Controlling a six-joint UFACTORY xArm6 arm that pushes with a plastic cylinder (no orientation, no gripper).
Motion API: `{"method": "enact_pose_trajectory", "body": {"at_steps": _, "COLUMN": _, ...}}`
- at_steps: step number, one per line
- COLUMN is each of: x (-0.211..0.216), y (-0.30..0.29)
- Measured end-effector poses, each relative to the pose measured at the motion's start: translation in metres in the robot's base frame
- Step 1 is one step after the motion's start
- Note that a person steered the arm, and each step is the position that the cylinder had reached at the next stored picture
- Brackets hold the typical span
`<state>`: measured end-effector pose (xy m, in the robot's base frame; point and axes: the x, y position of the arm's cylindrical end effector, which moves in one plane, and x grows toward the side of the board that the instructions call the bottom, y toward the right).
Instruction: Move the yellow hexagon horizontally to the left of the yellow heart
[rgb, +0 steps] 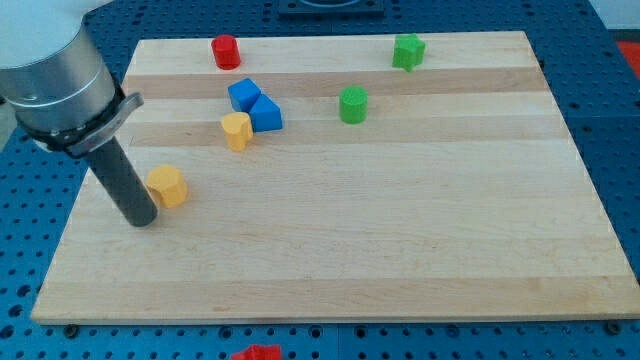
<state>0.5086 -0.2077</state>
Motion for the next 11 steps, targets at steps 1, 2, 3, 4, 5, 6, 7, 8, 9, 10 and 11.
{"method": "enact_pose_trajectory", "body": {"at_steps": 1, "x": -0.026, "y": 0.033}}
{"method": "enact_pose_trajectory", "body": {"at_steps": 2, "x": -0.059, "y": 0.035}}
{"method": "enact_pose_trajectory", "body": {"at_steps": 3, "x": -0.062, "y": 0.012}}
{"method": "enact_pose_trajectory", "body": {"at_steps": 4, "x": -0.062, "y": -0.001}}
{"method": "enact_pose_trajectory", "body": {"at_steps": 5, "x": -0.071, "y": 0.05}}
{"method": "enact_pose_trajectory", "body": {"at_steps": 6, "x": -0.107, "y": 0.056}}
{"method": "enact_pose_trajectory", "body": {"at_steps": 7, "x": -0.09, "y": 0.06}}
{"method": "enact_pose_trajectory", "body": {"at_steps": 8, "x": -0.087, "y": 0.003}}
{"method": "enact_pose_trajectory", "body": {"at_steps": 9, "x": -0.115, "y": -0.033}}
{"method": "enact_pose_trajectory", "body": {"at_steps": 10, "x": -0.126, "y": -0.001}}
{"method": "enact_pose_trajectory", "body": {"at_steps": 11, "x": -0.126, "y": 0.075}}
